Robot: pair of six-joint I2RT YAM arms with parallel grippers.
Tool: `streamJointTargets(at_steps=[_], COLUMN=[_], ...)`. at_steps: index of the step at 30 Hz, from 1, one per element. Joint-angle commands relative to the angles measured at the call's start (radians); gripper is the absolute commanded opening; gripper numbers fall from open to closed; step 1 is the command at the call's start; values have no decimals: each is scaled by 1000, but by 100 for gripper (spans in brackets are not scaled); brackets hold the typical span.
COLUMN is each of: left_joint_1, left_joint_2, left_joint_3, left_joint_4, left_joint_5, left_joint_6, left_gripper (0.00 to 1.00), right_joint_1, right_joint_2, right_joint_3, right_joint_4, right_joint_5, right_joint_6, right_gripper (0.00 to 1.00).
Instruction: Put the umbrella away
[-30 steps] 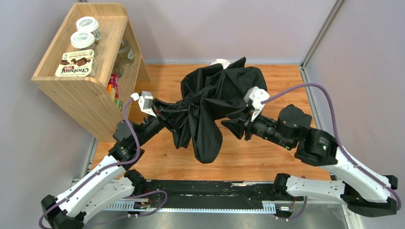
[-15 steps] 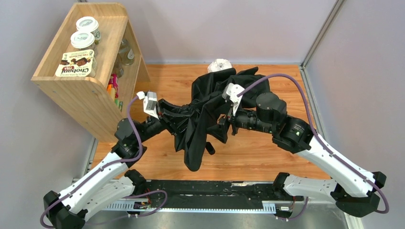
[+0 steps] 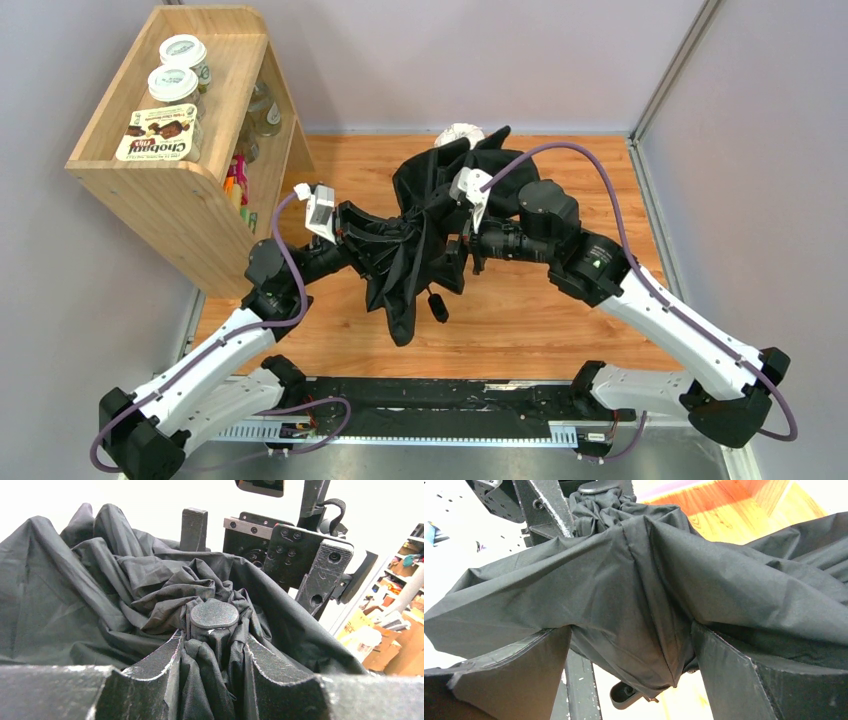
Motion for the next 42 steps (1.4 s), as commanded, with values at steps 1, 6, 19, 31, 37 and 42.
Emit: streamJointTargets(at_steps=[1,6,19,31,37,42], left_joint_1=[-27,-27,-27,-37,-70,-82], left_joint_2=[-7,26,50,115,176,191], left_joint_3=[80,82,80,77,83,76], left_joint_4=[205,291,378,513,608,622], left_joint_5=[157,180,201,154,135,121], left_joint_6=[-87,-144,-214,-277,-316,-313], left_gripper=[0,0,0,0,0,0], right_joint_1=[-2,-14,-58,-69,-16,-6], right_joint_2=[69,126,222,330,360,334], right_joint_3=[-13,-21,-68,-56,-79,-119], right_joint_4=[164,251,579,742,860,989], right_joint_5=[-36,-83,-214,-309,-283,-293], right_joint_6=[67,111,179,260,284,338], right_gripper=[100,100,100,100,100,92])
